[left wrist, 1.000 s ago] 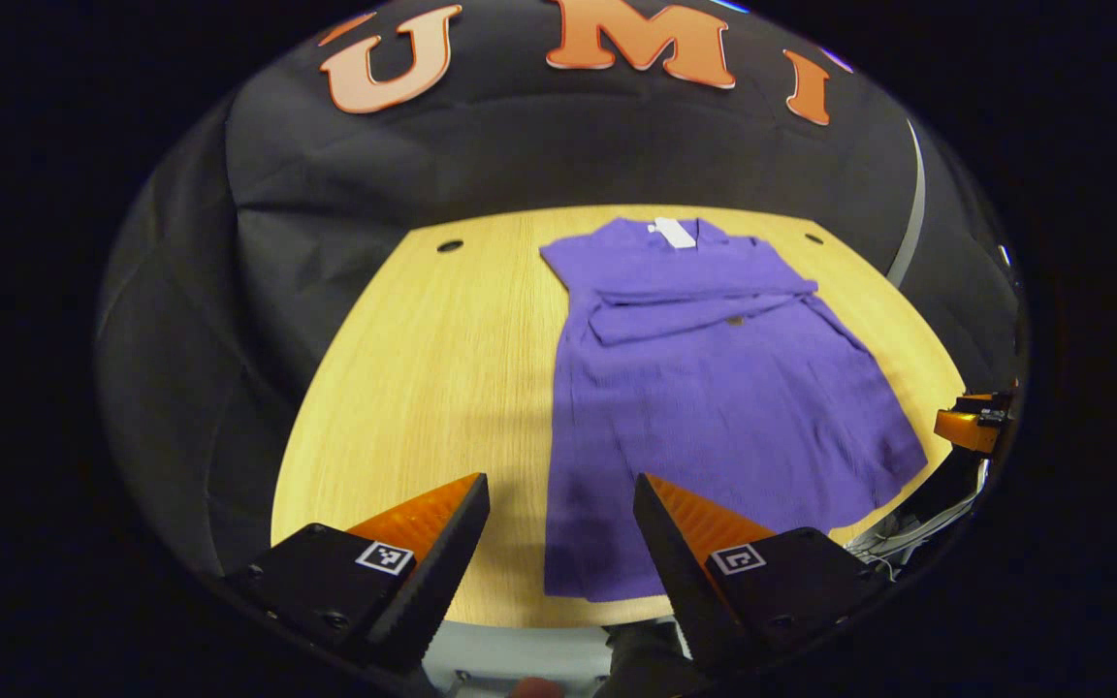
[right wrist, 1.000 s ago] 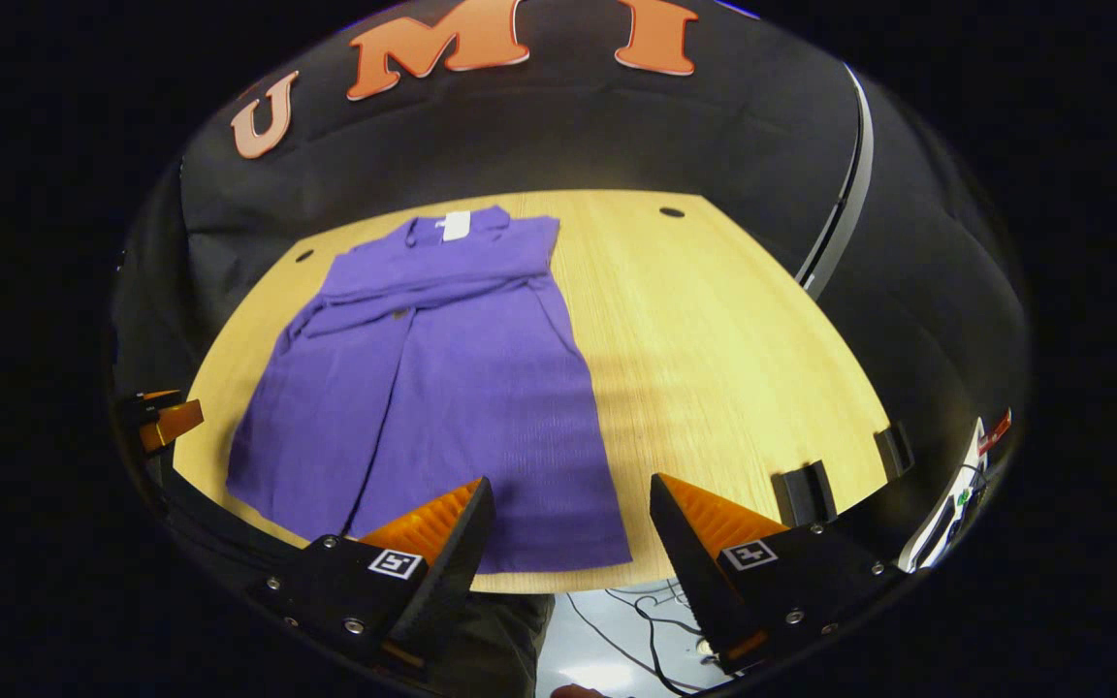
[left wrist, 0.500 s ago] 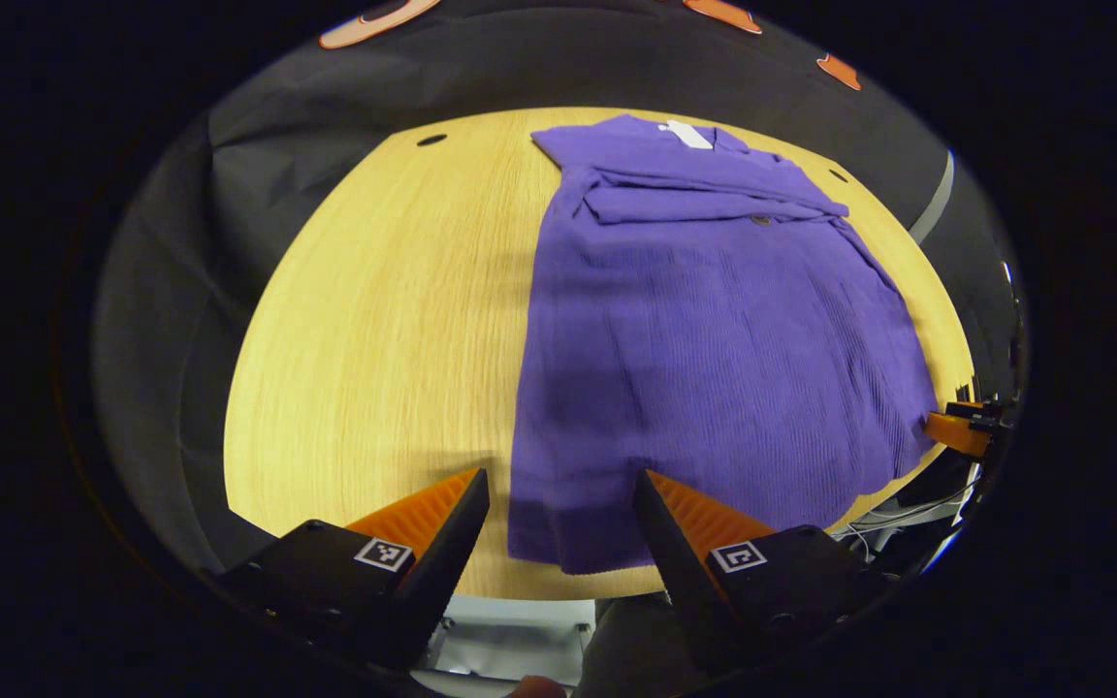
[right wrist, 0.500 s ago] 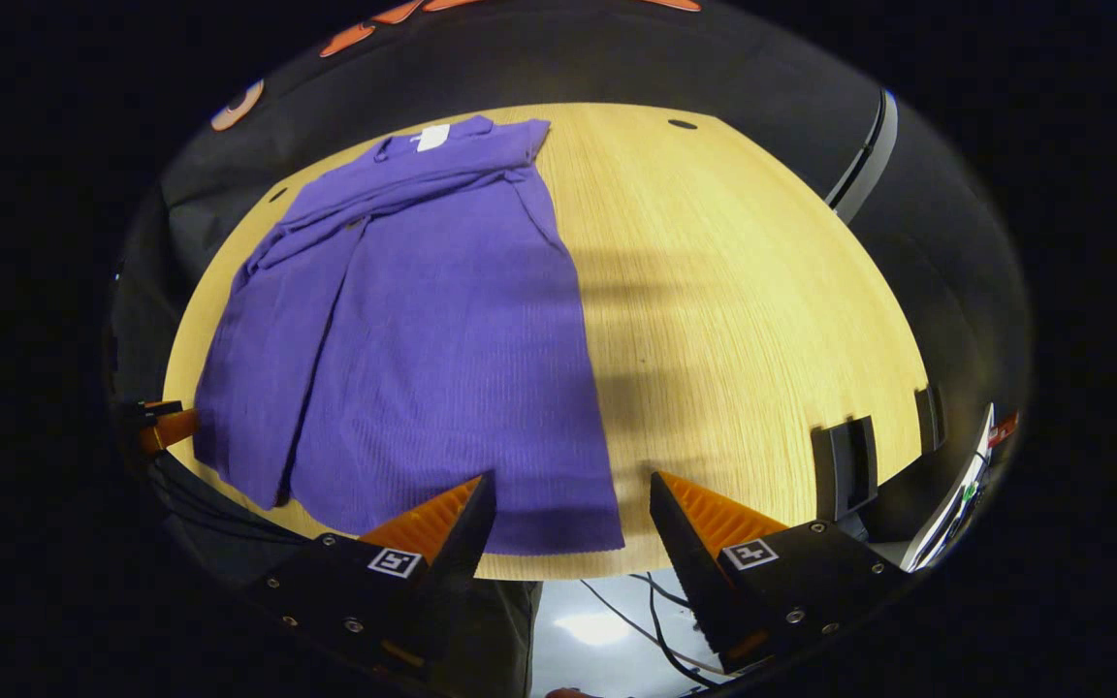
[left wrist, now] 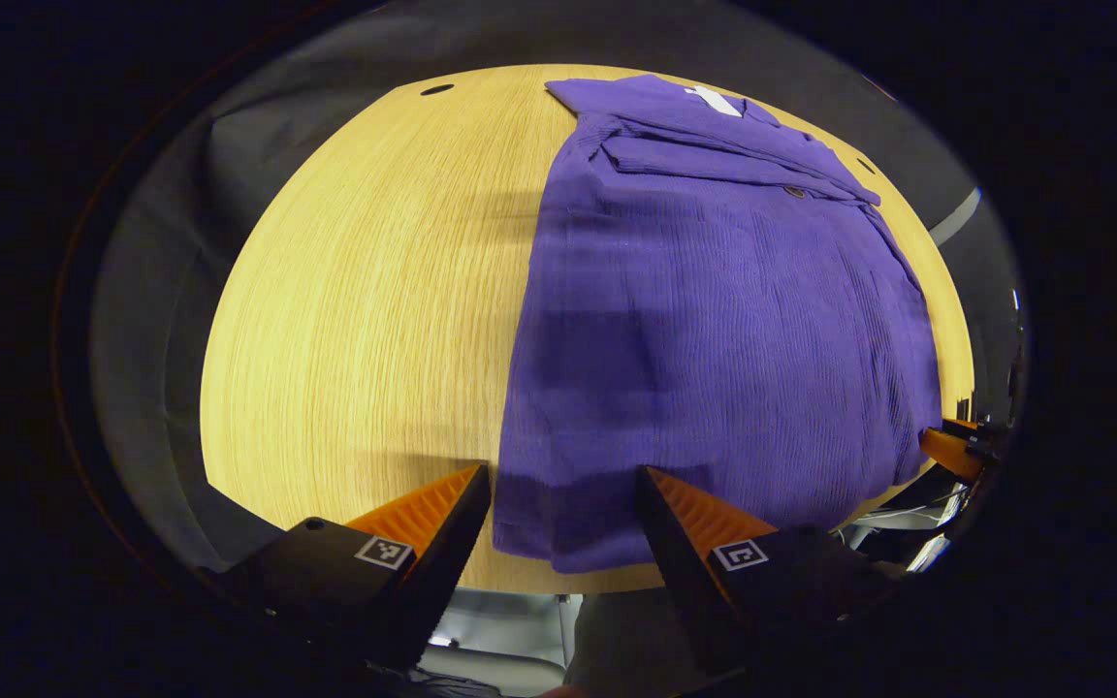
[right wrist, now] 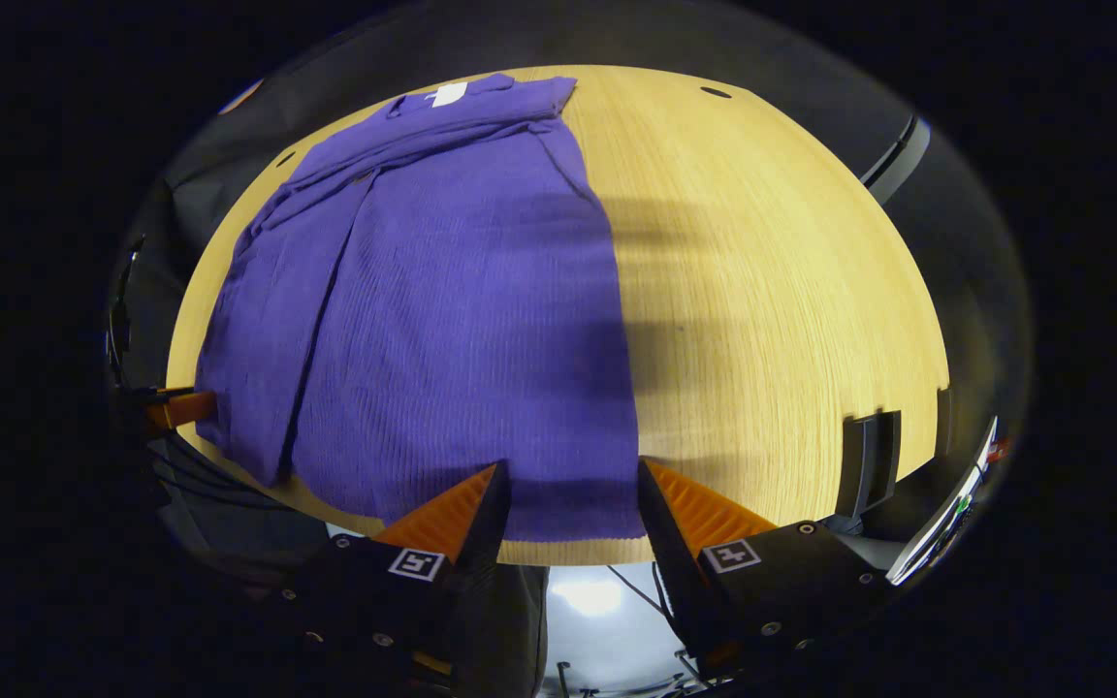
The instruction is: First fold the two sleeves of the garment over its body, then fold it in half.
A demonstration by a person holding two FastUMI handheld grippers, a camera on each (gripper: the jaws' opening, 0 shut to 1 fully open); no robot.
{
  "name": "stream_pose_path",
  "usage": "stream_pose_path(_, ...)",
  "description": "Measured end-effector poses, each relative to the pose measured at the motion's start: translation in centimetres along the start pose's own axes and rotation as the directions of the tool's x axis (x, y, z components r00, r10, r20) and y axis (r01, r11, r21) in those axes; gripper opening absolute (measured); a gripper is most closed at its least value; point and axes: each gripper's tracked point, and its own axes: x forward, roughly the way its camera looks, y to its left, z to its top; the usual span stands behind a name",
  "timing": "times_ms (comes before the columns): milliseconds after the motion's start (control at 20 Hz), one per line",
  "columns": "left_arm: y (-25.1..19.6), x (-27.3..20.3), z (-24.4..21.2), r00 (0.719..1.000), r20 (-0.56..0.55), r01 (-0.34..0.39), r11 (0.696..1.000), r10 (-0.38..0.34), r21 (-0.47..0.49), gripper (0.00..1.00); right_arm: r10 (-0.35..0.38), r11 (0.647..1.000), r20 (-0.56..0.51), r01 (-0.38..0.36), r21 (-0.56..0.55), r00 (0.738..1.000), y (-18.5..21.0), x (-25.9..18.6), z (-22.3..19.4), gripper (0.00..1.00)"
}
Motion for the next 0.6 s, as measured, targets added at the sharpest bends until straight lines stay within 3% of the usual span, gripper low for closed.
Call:
stream_pose_path(100,-0.1,0.0,-0.2,0.999,-0.037,0.005,1.000,-0.005,-0.003,0.95,0.033,0.999,-0.029,-0.033,0.004,0.999,1.1,0.0,-0.1,0.71)
stream_pose_path(150,-0.5,0.1,-0.2,0.998,-0.054,0.013,1.000,-0.014,-0.009,0.91,0.053,0.998,-0.040,-0.052,0.019,0.998,1.6,0.0,-0.1,0.57)
stream_pose_path(300,-1.3,-0.2,-0.6,0.993,-0.115,0.033,0.999,-0.036,-0.033,0.35,0.079,0.995,-0.043,-0.076,0.065,0.996,1.9,-0.1,0.4,0.27)
stream_pose_path(350,-1.5,-0.1,-0.5,0.991,-0.129,0.033,0.998,-0.040,-0.054,0.29,0.091,0.993,-0.048,-0.086,0.086,0.995,2.1,0.0,0.5,0.16)
stream_pose_path(400,-1.7,-0.2,-0.5,0.988,-0.144,0.042,0.998,-0.049,-0.050,0.10,0.106,0.989,-0.051,-0.100,0.106,0.993,2.2,0.0,0.7,0.12)
stream_pose_path(600,-1.7,-1.2,-0.1,0.985,-0.153,0.070,0.996,-0.078,-0.059,0.04,0.149,0.978,-0.038,-0.141,0.151,0.988,2.1,-1.0,1.7,0.05)
